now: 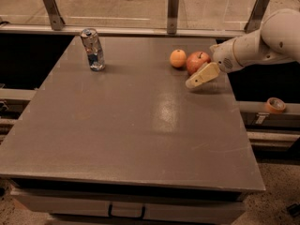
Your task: Move apple near orange
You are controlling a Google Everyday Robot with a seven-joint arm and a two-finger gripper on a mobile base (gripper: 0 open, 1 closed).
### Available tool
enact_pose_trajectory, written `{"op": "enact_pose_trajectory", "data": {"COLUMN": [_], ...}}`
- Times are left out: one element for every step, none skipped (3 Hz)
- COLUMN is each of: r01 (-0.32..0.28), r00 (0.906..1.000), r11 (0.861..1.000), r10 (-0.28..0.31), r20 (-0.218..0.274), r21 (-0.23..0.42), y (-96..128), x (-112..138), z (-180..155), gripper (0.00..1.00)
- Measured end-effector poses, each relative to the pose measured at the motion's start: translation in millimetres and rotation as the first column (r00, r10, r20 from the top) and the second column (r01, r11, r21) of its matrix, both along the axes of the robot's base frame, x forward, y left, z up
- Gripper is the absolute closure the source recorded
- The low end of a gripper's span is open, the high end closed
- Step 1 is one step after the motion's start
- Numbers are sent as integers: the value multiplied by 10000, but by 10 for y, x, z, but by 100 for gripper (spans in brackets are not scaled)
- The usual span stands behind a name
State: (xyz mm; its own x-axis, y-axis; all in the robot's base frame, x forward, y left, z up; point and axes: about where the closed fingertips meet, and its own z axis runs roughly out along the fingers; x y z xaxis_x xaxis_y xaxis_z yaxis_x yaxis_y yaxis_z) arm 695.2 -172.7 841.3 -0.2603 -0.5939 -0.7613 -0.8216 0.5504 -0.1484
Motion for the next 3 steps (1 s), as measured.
{"op": "enact_pose_trajectory", "data": {"r01": [-46, -466, -1042], "r00": [9978, 9779, 9173], "r11": [10000, 9988, 9852], "r10": [42, 492, 1481], "r20": [655, 2032, 3696], "r21": [62, -177, -1360], "y": [-142, -349, -366], "x": [-125, -568, -1165], "z": [326, 1133, 2064], "gripper": [0, 0, 0]}}
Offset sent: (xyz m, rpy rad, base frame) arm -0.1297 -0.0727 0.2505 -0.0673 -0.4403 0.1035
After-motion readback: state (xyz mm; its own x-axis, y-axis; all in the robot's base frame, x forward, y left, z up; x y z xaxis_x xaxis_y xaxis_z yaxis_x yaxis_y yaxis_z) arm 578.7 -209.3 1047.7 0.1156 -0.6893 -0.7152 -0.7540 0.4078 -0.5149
